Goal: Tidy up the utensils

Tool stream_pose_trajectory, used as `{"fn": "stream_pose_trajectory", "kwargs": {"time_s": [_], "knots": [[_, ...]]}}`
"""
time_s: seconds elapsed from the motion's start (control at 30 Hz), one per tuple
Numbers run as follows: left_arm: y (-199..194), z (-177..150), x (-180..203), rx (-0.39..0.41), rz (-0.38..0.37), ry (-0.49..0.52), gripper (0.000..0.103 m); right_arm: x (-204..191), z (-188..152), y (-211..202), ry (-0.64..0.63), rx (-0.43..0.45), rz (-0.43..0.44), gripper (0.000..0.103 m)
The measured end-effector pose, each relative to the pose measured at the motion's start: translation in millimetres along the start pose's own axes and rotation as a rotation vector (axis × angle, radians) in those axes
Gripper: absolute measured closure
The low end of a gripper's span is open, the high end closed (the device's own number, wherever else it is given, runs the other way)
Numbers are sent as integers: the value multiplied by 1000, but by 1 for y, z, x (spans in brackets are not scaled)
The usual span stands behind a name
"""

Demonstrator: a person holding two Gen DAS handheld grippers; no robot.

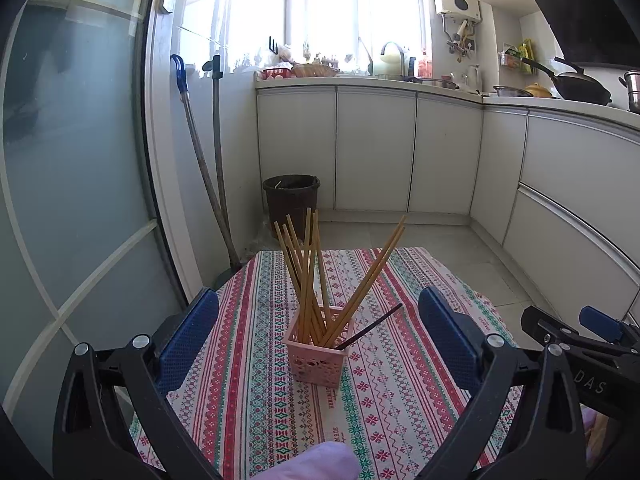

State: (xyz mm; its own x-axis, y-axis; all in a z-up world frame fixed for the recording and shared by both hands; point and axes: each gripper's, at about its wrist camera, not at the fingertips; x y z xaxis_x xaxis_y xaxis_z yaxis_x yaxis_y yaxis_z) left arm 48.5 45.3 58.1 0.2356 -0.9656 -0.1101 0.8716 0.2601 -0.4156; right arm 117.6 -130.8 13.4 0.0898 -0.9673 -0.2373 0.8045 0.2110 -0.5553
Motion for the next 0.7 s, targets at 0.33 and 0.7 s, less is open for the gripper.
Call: {"fn": "stream_pose_trajectory", "kwargs": {"time_s": [0.33,0.7], "knots": [[1,0,1,-2,-7,4,7,2,-1,1,9,-13,5,7],[1,-1,3,1,-12,30,7,2,-1,4,12,-23,6,7]]}}
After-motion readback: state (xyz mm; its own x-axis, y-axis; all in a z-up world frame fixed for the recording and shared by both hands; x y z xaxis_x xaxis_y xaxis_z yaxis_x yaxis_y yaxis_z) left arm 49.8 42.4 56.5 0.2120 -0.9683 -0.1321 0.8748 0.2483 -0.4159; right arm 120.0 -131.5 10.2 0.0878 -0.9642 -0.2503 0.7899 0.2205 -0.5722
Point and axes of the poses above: each gripper's, at about its wrist camera, not at the fingertips, and y roughly the way its jaws point, x to its right, z to its top, and after that the axes turned 5 degrees about y, right-handed
